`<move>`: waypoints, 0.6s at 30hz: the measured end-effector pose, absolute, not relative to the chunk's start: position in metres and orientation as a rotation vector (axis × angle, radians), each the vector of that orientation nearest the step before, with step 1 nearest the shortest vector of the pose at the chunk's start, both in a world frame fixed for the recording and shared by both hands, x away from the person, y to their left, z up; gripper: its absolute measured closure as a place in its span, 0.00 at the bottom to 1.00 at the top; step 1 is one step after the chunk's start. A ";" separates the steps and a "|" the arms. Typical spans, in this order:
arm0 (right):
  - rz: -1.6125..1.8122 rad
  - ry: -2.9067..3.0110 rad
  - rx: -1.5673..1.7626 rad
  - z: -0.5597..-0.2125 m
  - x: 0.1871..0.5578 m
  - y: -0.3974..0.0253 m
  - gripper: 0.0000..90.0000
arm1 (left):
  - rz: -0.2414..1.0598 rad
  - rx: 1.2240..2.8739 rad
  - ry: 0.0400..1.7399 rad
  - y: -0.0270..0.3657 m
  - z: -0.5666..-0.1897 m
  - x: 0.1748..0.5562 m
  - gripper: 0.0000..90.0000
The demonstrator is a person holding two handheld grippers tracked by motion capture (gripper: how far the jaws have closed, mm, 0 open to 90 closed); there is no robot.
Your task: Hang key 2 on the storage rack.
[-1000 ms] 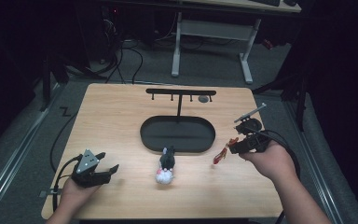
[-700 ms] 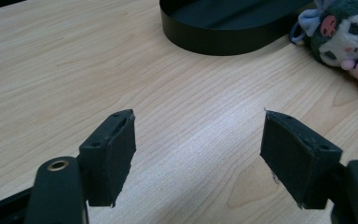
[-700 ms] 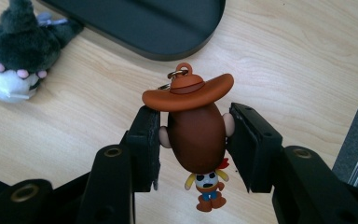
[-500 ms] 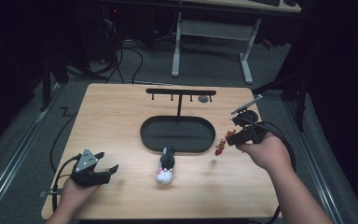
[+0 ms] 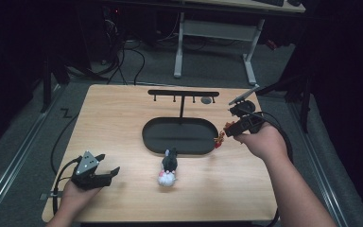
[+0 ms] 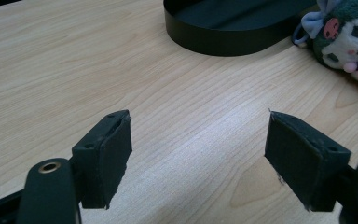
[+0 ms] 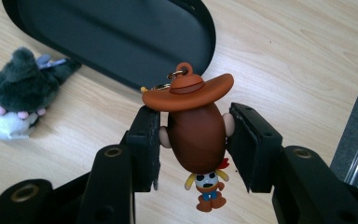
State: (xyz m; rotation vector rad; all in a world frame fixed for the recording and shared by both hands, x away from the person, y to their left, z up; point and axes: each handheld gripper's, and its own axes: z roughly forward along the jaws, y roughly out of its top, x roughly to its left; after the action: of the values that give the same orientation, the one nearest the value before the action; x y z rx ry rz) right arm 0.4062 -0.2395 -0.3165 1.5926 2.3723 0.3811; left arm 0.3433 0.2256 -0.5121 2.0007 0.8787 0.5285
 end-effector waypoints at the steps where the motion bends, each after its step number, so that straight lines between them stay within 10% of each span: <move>1: 0.386 2.368 1.592 -0.316 0.408 -0.239 0.61 | 0.528 2.001 0.879 0.226 -0.512 0.343 0.26; 18: 0.409 2.332 1.588 -0.309 0.438 -0.231 0.61 | 0.532 1.998 0.880 0.226 -0.512 0.343 0.26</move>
State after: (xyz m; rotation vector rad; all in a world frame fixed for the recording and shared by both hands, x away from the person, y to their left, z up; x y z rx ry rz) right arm 0.4383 -0.2306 -0.3086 1.5883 2.3321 0.4086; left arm 0.3425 0.2264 -0.5124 1.9976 0.8799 0.5315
